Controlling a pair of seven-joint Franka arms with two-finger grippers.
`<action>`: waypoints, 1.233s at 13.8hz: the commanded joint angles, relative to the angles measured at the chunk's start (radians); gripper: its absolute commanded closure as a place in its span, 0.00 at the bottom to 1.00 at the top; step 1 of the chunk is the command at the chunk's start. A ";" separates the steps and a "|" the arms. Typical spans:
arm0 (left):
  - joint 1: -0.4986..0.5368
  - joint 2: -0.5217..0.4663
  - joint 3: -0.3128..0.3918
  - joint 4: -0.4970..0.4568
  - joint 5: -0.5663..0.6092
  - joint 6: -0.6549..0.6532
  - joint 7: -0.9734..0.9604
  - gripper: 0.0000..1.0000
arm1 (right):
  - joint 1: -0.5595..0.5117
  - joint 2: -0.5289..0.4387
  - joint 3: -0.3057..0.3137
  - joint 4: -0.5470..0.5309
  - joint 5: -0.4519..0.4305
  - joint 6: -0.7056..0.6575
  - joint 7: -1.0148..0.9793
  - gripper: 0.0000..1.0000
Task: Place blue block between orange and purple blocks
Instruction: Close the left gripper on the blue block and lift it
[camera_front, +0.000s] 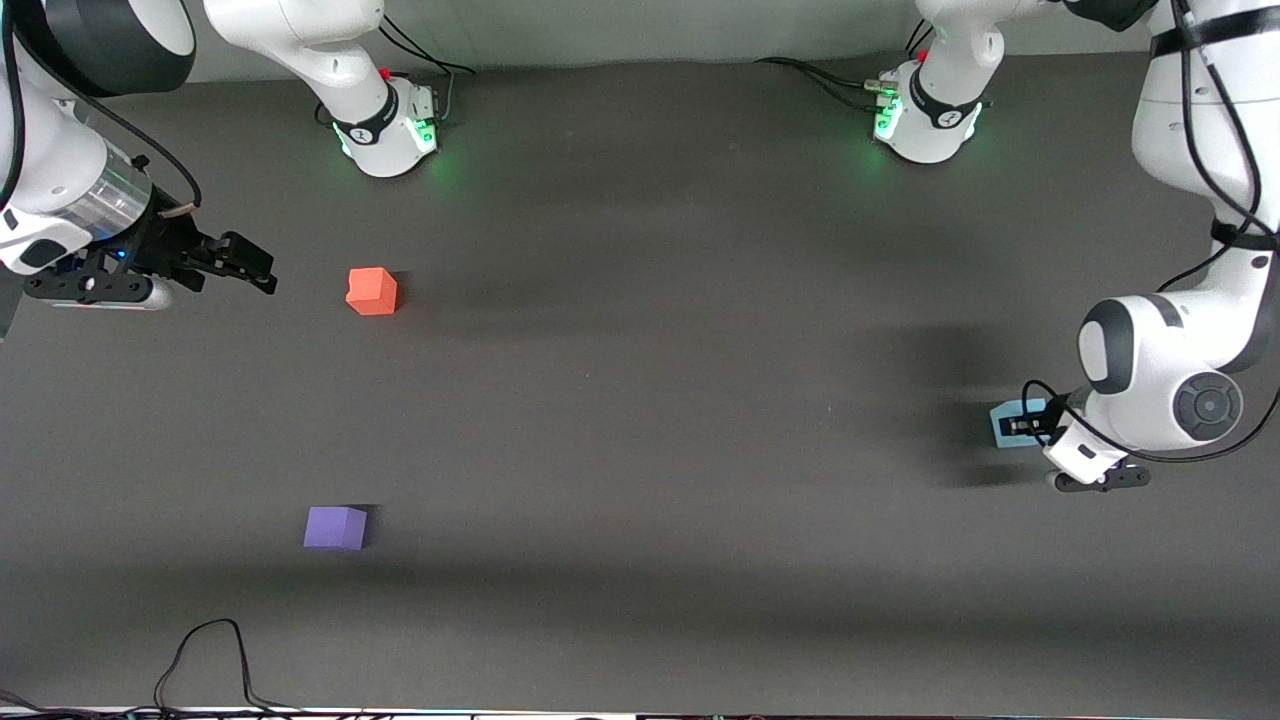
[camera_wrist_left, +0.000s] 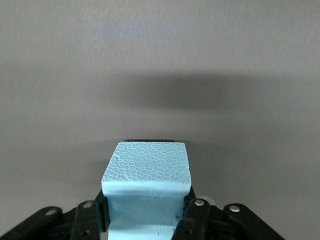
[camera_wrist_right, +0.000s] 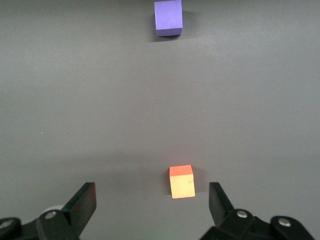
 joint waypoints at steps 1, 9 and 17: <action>-0.001 -0.185 0.003 -0.020 -0.007 -0.215 -0.001 0.79 | -0.003 -0.035 0.000 -0.028 0.023 -0.001 -0.016 0.00; 0.008 -0.518 0.005 0.132 -0.006 -0.716 0.015 0.77 | -0.004 -0.037 -0.003 -0.042 0.023 0.010 -0.016 0.00; -0.140 -0.380 -0.194 0.357 -0.101 -0.753 -0.449 0.78 | -0.004 -0.040 -0.003 -0.042 0.023 0.025 -0.016 0.00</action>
